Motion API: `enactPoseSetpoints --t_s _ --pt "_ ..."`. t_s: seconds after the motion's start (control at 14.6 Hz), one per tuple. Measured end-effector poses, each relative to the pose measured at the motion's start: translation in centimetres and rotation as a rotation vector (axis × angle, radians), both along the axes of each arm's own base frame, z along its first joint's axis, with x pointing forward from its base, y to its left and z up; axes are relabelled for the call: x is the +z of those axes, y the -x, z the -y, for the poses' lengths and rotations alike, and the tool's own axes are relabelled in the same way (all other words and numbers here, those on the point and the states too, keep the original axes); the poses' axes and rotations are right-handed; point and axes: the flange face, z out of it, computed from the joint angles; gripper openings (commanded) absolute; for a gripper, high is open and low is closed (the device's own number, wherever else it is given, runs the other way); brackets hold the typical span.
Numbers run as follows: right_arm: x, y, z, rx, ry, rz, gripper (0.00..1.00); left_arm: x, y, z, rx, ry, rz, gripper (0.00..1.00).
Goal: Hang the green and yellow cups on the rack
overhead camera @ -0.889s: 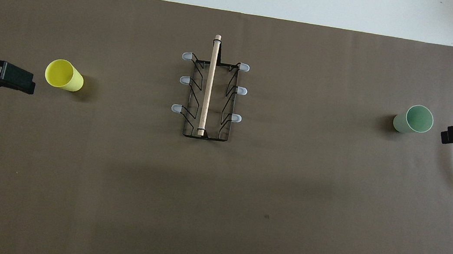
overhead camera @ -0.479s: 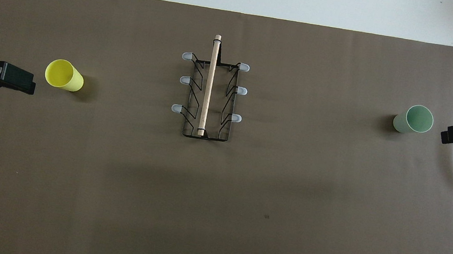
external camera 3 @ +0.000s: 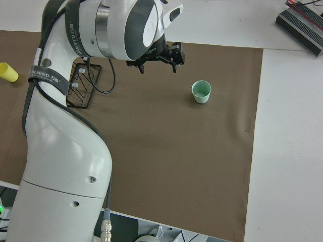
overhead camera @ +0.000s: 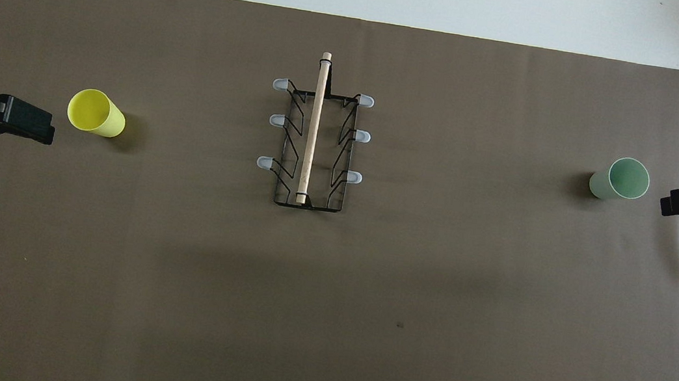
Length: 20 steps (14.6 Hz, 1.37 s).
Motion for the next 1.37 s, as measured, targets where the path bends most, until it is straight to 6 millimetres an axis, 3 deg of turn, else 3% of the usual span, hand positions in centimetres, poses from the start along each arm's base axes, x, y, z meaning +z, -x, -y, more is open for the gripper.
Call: enactPoseSetpoints --t_s 0.27,0.48,0.68,0.82,0.96,1.16,1.37 --pt "-0.8 -0.6 0.4 -0.005 0.004 0.031 1.0 -0.2 0.2 -0.2 -0.003 -0.029 -0.019 1.0" --pt "-2.8 -1.2 0.6 0.016 0.038 0.042 1.0 -0.9 -0.2 -0.6 0.002 -0.048 -0.029 1.0" --pt "-5.2 -2.0 0.8 0.162 0.091 0.067 1.0 -2.4 -0.9 -2.3 0.037 -0.042 -0.068 1.0" --pt "-6.8 -2.3 1.0 0.263 0.13 0.071 1.0 -4.2 -1.5 -4.8 0.091 -0.005 -0.129 1.0" --pt "-8.1 -2.2 0.6 0.341 0.134 0.049 1.0 -6.0 -2.5 -9.0 0.175 0.039 -0.165 1.0" --pt "-8.1 -2.1 0.0 0.627 0.152 0.03 1.0 -8.4 -3.6 -15.4 0.364 0.16 -0.202 1.0" --pt "-7.9 -1.9 -0.1 0.868 0.288 -0.044 1.0 -11.0 -4.6 -18.5 0.699 0.263 -0.255 1.0"
